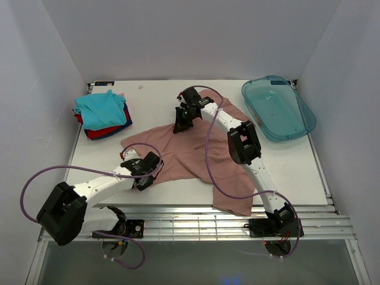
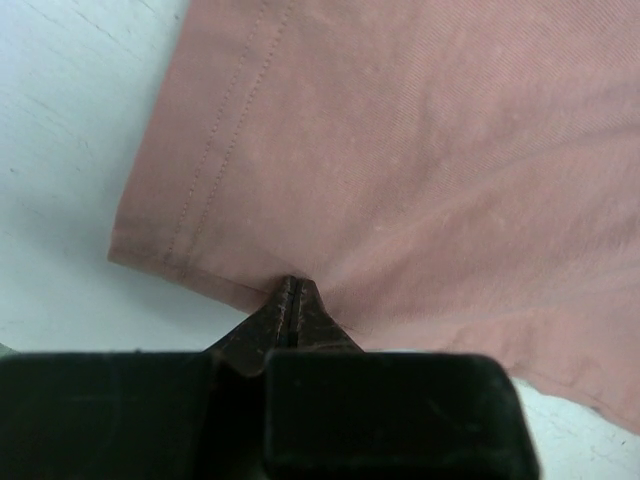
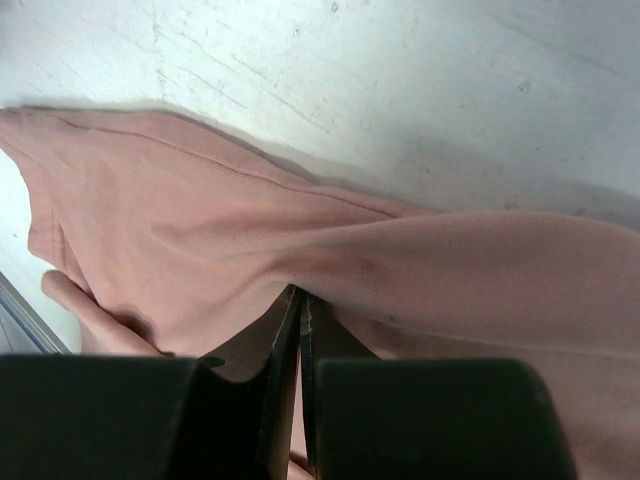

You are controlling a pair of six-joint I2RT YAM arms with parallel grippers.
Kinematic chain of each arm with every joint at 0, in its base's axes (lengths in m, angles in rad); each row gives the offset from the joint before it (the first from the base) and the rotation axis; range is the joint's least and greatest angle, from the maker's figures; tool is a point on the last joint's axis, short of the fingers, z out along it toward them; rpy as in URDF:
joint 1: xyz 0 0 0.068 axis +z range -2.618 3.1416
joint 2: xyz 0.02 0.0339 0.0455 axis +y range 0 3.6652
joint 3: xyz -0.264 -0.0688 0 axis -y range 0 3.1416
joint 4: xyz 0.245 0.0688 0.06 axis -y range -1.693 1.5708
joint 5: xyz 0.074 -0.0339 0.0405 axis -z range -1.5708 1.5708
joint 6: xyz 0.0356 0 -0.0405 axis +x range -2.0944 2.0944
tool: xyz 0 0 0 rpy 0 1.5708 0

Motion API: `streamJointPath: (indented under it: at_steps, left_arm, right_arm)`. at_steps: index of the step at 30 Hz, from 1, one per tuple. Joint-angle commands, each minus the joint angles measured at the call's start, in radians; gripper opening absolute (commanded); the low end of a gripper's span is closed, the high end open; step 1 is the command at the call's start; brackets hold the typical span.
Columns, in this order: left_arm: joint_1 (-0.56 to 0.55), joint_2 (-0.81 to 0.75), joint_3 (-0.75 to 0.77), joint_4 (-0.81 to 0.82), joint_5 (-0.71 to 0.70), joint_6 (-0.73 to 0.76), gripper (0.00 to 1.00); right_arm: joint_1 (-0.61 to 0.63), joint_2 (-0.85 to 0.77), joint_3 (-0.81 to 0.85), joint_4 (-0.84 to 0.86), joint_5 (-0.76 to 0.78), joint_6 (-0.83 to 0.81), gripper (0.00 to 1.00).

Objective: Fold and stack the t-shirts
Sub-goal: Flatten the tshirt out

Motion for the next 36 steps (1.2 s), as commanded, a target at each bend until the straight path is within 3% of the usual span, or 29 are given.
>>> streamJointPath:
  at_steps: [1,18,26,29,30,32,34,36]
  left_arm:
    - [-0.093,0.082,-0.075,-0.151,0.172,-0.089,0.00]
    - [-0.423,0.237,-0.059,-0.228,0.271,-0.298,0.00]
    - [-0.526,0.263,-0.030,-0.256,0.283,-0.346,0.00]
    - [-0.560,0.280,0.099,-0.288,0.216,-0.308,0.00]
    - [-0.563,0.287,0.209,-0.311,0.191,-0.295,0.00]
    - [-0.563,0.304,0.338,-0.399,0.095,-0.263,0.00]
    - [-0.555,0.321,0.547,-0.506,0.024,-0.229,0.00]
    - [-0.526,0.341,0.679,-0.565,-0.053,-0.206,0.00]
  right_arm:
    - [-0.023,0.086,0.027,-0.043,0.109,-0.012,0.08]
    - [-0.101,0.123,0.062,-0.020,0.160,0.025,0.08]
    - [-0.127,0.126,0.070,0.018,0.132,0.045,0.08]
    - [-0.132,0.106,0.054,0.110,0.019,0.025,0.08]
    - [-0.130,0.074,0.044,0.142,-0.037,0.019,0.10]
    - [-0.130,0.001,0.007,0.229,-0.071,-0.012,0.19]
    - [-0.132,-0.056,-0.013,0.271,-0.078,-0.042,0.36]
    - [-0.135,-0.150,-0.021,0.266,-0.061,-0.105,0.45]
